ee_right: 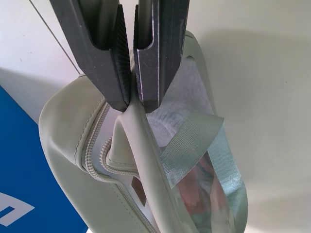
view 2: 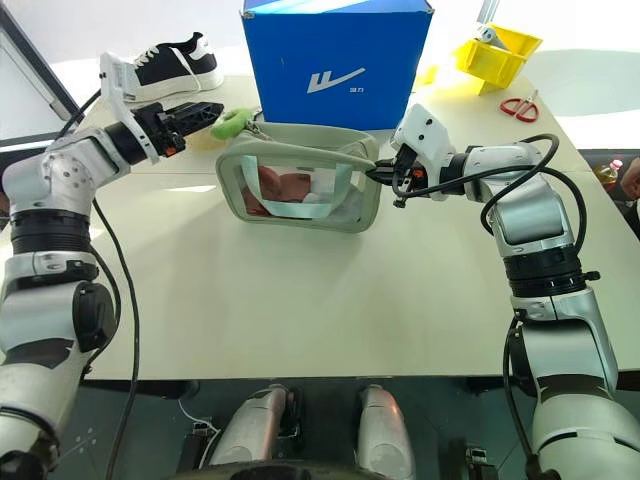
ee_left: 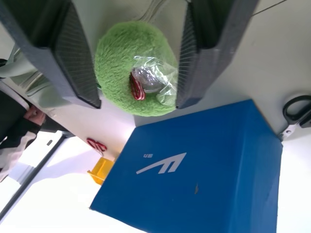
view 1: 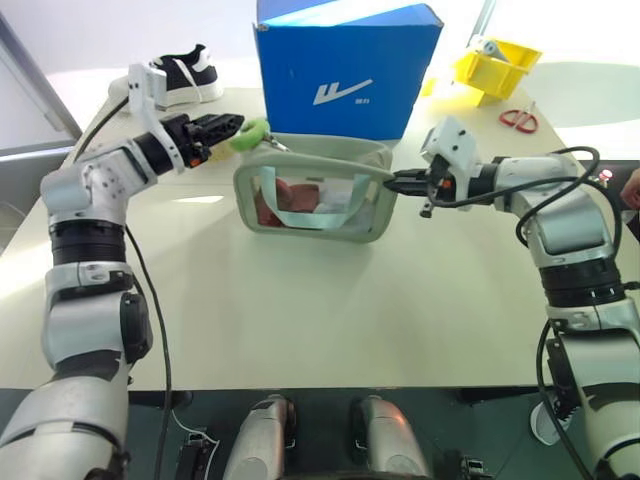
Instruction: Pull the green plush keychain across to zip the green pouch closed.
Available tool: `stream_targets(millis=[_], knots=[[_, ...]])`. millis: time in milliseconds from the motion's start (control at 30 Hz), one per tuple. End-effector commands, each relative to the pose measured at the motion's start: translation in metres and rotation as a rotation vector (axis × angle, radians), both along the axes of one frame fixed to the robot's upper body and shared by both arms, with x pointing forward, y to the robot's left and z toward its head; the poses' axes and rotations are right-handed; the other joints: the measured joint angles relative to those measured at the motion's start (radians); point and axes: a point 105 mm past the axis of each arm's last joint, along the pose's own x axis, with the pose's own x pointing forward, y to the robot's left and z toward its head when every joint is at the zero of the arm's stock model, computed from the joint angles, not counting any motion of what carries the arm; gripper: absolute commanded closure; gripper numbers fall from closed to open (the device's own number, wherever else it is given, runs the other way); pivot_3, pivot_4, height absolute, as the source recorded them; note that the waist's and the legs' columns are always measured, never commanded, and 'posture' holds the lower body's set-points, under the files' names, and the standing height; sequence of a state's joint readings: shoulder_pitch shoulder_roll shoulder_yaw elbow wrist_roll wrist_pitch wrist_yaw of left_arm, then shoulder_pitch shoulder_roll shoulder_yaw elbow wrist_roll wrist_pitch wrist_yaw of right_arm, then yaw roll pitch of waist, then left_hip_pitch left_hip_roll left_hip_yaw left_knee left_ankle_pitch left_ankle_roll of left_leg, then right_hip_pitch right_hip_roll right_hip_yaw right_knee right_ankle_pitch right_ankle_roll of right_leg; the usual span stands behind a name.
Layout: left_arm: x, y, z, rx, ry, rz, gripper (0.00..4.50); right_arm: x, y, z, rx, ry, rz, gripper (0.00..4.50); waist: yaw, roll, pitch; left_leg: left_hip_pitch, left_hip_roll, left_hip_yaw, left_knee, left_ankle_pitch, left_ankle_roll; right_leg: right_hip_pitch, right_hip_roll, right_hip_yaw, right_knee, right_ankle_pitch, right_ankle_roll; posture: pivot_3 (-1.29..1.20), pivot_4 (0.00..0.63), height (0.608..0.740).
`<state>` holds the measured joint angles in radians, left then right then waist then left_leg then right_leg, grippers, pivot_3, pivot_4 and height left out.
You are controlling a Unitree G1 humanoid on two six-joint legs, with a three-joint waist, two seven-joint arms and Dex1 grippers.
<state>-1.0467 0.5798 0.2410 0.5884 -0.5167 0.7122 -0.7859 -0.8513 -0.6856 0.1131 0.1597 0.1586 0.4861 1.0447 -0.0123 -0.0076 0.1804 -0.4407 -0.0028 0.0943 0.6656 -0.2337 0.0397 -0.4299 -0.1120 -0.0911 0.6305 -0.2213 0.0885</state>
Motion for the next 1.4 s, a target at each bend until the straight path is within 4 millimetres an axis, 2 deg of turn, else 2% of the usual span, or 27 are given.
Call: stream_targets(millis=[33,267,600,633,667,700,733,867,1067,1167,1233,1300,1400], knots=[[0.001,0.012,-0.001,-0.011,0.011,0.054,0.75,-0.002,0.002,0.008,-0.011,-0.04,0.008,4.5,0.0,0.0,0.0,0.0,0.0,0.0,0.0,0.0,0.0,0.0,0.0,0.0,0.0,0.0,0.0,0.0,0.15,0.74],[0.003,0.001,-0.016,-0.077,0.065,0.013,0.75,-0.004,0.004,0.006,-0.015,-0.036,0.015,4.5,0.0,0.0,0.0,0.0,0.0,0.0,0.0,0.0,0.0,0.0,0.0,0.0,0.0,0.0,0.0,0.0,0.15,0.74],[0.001,-0.015,-0.011,-0.101,0.039,-0.066,0.75,-0.007,0.005,0.005,-0.017,-0.034,0.017,4.5,0.0,0.0,0.0,0.0,0.0,0.0,0.0,0.0,0.0,0.0,0.0,0.0,0.0,0.0,0.0,0.0,0.15,0.74],[0.0,-0.016,-0.01,-0.102,0.034,-0.074,1.28,-0.007,0.005,0.005,-0.016,-0.035,0.016,4.5,0.0,0.0,0.0,0.0,0.0,0.0,0.0,0.0,0.0,0.0,0.0,0.0,0.0,0.0,0.0,0.0,0.15,0.74],[-0.001,-0.016,-0.009,-0.102,0.028,-0.078,1.53,-0.007,0.005,0.005,-0.016,-0.035,0.015,4.5,0.0,0.0,0.0,0.0,0.0,0.0,0.0,0.0,0.0,0.0,0.0,0.0,0.0,0.0,0.0,0.0,0.15,0.74],[-0.001,-0.016,-0.009,-0.102,0.025,-0.079,2.0,-0.007,0.005,0.004,-0.016,-0.036,0.014,4.5,0.0,0.0,0.0,0.0,0.0,0.0,0.0,0.0,0.0,0.0,0.0,0.0,0.0,0.0,0.0,0.0,0.15,0.74],[-0.002,-0.015,-0.008,-0.099,0.023,-0.079,2.62,-0.008,0.005,0.004,-0.015,-0.036,0.013,4.5,-0.001,0.0,0.0,0.0,0.0,0.0,0.0,0.0,0.0,0.0,0.0,0.0,0.0,0.0,0.0,0.0,0.15,0.74],[-0.003,-0.015,-0.007,-0.097,0.015,-0.084,4.46,-0.008,0.005,0.003,-0.013,-0.035,0.012,4.5,0.0,0.0,0.0,0.0,0.0,0.0,0.0,0.0,0.0,0.0,0.0,0.0,0.0,0.0,0.0,0.0,0.15,0.74],[-0.003,-0.015,-0.001,-0.081,-0.008,-0.078,4.46,-0.005,0.007,0.003,-0.008,-0.037,0.01,4.5,0.0,0.0,0.0,0.0,0.0,0.0,0.0,0.0,0.0,0.0,0.0,0.0,0.0,0.0,0.0,0.0,0.15,0.74],[-0.011,-0.02,0.013,-0.067,-0.064,-0.114,4.46,-0.006,0.006,0.002,-0.007,-0.04,0.01,4.5,-0.001,0.0,0.0,0.0,0.0,0.0,0.0,0.0,0.0,0.0,0.0,0.0,0.0,0.0,0.0,0.0,0.15,0.74],[-0.027,-0.032,0.021,0.019,-0.127,-0.211,4.46,-0.005,0.006,0.003,-0.006,-0.042,0.01,4.5,-0.001,-0.001,0.0,0.0,0.0,0.0,0.0,0.0,0.0,0.0,0.0,0.0,0.0,0.0,0.0,0.0,0.15,0.74],[-0.041,-0.043,0.019,0.115,-0.16,-0.295,4.46,-0.005,0.006,0.003,-0.006,-0.044,0.01,4.5,-0.003,-0.001,0.0,0.0,0.0,0.0,0.0,0.0,0.0,0.0,0.0,0.0,0.0,0.0,0.0,0.0,0.15,0.74],[-0.04,-0.056,0.008,0.232,-0.163,-0.32,4.46,-0.004,0.007,0.004,-0.004,-0.045,0.013,4.5,-0.001,0.0,0.0,0.0,0.0,0.0,0.0,0.0,-0.001,0.0,0.0,0.0,0.0,0.0,0.0,0.0,0.15,0.74]])
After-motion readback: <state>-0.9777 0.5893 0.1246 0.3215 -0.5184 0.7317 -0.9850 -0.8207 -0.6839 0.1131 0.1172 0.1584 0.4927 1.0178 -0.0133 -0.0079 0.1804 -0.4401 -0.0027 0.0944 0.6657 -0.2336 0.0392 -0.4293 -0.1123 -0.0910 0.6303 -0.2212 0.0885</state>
